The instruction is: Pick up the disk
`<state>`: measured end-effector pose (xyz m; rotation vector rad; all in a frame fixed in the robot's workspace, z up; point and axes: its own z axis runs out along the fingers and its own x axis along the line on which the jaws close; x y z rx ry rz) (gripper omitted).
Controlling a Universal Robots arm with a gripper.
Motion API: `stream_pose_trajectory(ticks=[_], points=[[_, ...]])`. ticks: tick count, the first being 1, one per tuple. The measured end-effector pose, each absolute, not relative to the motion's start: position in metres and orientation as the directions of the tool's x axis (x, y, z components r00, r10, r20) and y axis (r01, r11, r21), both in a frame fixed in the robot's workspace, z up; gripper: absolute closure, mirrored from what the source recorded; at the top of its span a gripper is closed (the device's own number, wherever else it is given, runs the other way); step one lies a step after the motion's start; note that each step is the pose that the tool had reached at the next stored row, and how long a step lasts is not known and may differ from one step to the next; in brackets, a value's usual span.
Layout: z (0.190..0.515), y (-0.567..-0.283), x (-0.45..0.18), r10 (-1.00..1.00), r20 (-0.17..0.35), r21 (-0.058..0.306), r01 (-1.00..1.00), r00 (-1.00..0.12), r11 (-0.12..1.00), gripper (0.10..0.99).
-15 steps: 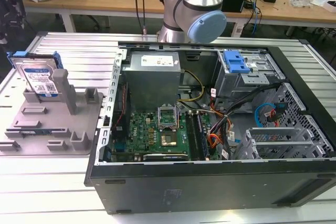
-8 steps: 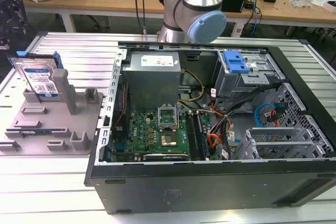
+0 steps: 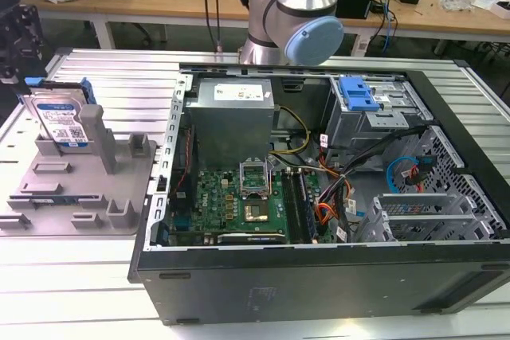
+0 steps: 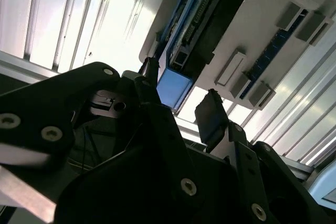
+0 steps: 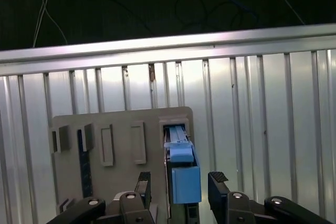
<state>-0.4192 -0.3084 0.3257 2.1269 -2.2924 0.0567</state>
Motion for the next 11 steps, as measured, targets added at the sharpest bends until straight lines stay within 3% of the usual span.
stream_pose_trajectory(ticks=[11], points=[[0.312,-0.307,-0.419,-0.997,0.035,-0.017,-0.998,-0.066,0.066,0.529]])
